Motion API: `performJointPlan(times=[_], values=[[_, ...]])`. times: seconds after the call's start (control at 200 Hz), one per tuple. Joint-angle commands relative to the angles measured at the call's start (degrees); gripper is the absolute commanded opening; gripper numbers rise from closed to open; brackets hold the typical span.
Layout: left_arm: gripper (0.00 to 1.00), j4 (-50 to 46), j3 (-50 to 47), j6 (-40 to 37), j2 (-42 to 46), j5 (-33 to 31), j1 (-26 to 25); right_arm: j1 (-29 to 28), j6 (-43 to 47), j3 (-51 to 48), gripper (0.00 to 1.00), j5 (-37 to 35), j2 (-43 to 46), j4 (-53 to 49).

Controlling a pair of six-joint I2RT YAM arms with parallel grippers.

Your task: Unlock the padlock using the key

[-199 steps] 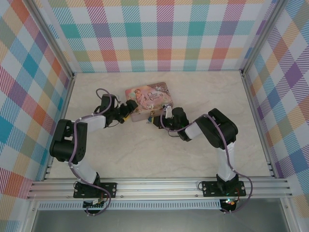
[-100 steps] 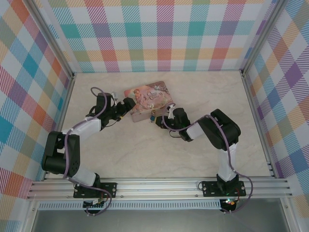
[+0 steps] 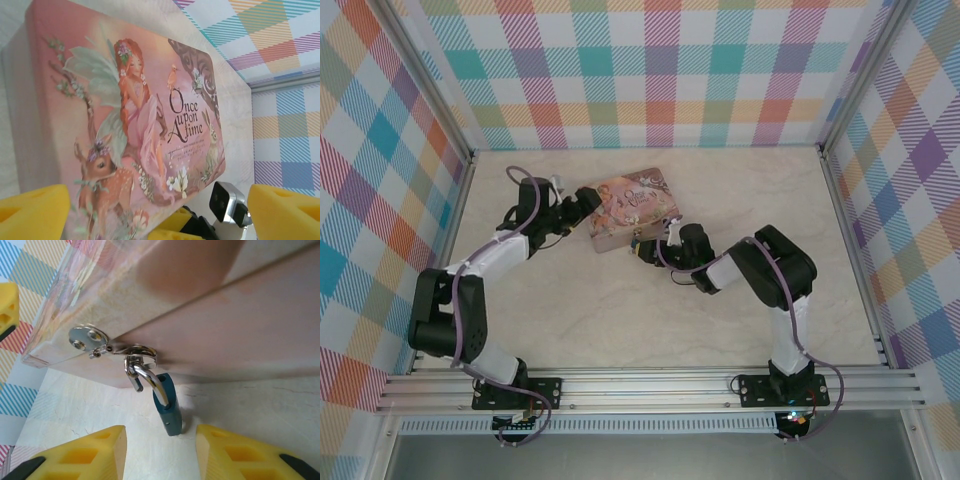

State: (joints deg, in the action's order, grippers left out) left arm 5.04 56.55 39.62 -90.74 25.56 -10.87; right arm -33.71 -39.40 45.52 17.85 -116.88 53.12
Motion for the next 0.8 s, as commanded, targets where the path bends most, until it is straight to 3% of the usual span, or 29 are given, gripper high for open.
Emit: performJointPlan(times=[0.0, 0.425, 0.8], values=[[0.91, 1.8, 2.5, 0.1, -2.8, 2.4, -1.3, 0.1, 1.5, 1.6, 0.41, -0.8, -2.8, -3.3], [0.9, 2.2, 8.2, 0.1, -9.4, 1.8, -4.4, 0.0, 1.1, 3.5, 0.37, -0.5, -4.6, -5.0], [0.9, 1.3, 8.2, -0.2, -9.4, 1.3, -4.5, 0.4, -0.4, 2.9, 0.32, -5.4, -4.9, -3.1]])
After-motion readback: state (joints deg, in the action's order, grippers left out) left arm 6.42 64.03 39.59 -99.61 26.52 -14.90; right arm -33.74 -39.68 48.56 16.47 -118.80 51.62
